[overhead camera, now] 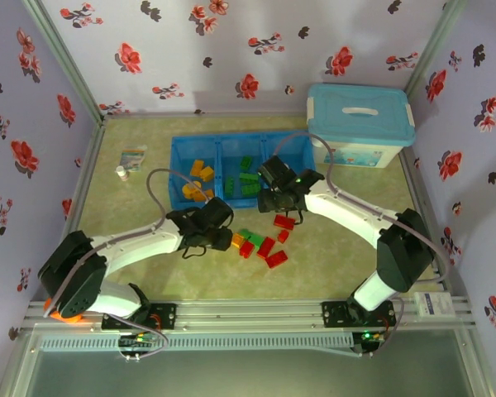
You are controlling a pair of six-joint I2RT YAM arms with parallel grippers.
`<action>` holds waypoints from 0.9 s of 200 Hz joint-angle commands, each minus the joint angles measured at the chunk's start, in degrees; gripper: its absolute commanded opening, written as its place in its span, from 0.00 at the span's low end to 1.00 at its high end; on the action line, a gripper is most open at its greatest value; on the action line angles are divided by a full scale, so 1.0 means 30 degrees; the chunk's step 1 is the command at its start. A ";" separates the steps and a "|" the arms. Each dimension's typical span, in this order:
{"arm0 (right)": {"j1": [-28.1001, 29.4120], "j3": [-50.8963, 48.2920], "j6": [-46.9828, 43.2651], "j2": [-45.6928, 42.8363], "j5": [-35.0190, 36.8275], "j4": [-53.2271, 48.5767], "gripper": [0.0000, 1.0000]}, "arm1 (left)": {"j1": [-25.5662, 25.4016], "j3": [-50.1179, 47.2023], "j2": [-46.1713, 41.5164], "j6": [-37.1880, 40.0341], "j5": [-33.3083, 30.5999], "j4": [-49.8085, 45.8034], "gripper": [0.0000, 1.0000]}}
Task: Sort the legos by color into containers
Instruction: Pick up the lego from the middle-left of the table, then place the lego in the container.
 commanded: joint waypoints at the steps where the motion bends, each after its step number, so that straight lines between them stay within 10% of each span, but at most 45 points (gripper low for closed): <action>1: -0.0136 -0.0368 0.0387 -0.0736 0.0111 0.0145 0.65 | 0.1236 0.0878 -0.1111 0.0507 -0.0460 -0.1491 0.31; 150: -0.0066 -0.1289 0.0782 -0.1222 -0.0967 0.0588 0.65 | 0.8717 0.7304 0.2096 0.2374 0.0236 -0.1798 0.30; 180: 0.0063 -0.0768 0.0619 -0.0785 -0.1218 0.0351 0.65 | 0.9192 0.9044 0.3014 0.2391 0.0376 -0.2573 0.55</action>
